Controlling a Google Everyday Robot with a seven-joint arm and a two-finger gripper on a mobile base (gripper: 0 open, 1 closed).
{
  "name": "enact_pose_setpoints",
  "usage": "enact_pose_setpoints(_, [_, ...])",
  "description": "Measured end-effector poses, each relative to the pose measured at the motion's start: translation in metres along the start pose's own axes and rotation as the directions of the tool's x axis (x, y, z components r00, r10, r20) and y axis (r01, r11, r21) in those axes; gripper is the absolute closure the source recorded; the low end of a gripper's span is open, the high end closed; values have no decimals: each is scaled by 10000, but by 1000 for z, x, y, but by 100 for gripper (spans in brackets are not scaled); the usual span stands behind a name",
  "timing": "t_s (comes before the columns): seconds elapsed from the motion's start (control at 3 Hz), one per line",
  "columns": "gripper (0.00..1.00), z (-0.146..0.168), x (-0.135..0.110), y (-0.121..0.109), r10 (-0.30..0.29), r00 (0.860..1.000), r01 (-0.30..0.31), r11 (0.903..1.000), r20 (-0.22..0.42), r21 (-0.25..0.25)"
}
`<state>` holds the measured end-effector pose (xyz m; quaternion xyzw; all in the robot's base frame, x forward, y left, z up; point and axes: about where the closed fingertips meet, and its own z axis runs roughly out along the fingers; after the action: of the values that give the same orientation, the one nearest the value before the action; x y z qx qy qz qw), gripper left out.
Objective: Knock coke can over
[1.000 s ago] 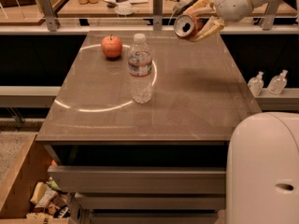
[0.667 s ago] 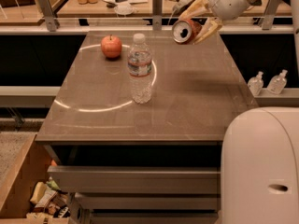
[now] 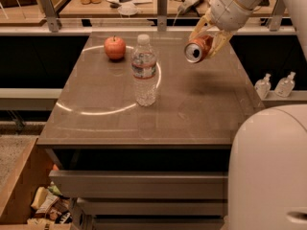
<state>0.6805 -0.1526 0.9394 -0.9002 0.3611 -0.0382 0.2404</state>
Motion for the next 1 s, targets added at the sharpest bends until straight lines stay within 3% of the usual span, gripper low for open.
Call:
enact_pose_setpoints(0.33, [100, 12, -1, 14, -88, 9997, 79, 9990, -223, -432])
enact_pose_setpoints(0.67, [100, 24, -11, 24, -27, 9983, -5, 9985, -579, -549])
enact_pose_setpoints(1.0, [85, 39, -25, 35, 75, 9970, -130, 9974, -770, -711])
